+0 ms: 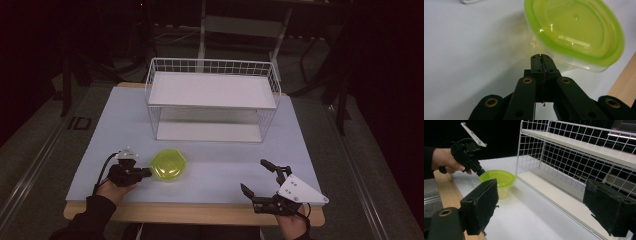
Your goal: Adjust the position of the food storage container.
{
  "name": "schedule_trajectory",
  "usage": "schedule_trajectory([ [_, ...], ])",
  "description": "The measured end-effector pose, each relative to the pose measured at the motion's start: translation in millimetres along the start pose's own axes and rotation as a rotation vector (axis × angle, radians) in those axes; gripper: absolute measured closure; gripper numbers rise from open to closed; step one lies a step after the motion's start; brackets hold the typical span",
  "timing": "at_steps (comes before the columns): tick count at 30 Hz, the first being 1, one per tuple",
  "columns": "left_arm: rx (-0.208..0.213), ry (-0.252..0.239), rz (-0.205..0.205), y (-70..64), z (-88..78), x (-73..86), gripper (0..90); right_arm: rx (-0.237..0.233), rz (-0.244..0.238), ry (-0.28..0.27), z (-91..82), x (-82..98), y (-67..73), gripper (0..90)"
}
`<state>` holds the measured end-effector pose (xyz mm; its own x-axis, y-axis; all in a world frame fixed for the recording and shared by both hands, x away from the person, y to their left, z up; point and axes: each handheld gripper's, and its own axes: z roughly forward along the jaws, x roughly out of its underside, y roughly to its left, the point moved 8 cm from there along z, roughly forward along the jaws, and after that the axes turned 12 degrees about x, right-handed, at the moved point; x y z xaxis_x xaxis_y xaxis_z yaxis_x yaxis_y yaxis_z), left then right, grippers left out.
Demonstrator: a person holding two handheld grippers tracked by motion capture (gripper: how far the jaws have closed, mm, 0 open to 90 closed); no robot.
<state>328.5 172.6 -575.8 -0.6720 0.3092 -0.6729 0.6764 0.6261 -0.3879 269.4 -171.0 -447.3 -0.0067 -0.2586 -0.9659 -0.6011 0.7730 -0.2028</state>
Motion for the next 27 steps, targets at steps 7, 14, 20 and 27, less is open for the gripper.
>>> schedule_trajectory([
  [7,0.001,-0.008,-0.038,1.8,13.2,-8.4,90.0,0.000,-0.002,0.003,0.3,0.3,-0.6,13.1],
  [14,0.015,0.016,-0.042,-3.5,33.7,-17.9,90.0,-0.002,-0.013,0.005,-0.4,0.4,1.0,13.1],
  [20,-0.011,-0.026,-0.092,4.7,28.1,-22.2,90.0,-0.004,-0.017,0.012,0.8,2.0,1.3,13.1],
  [27,-0.001,-0.036,-0.131,7.6,36.4,-28.2,90.0,-0.005,-0.022,0.019,1.8,3.1,1.7,13.1],
])
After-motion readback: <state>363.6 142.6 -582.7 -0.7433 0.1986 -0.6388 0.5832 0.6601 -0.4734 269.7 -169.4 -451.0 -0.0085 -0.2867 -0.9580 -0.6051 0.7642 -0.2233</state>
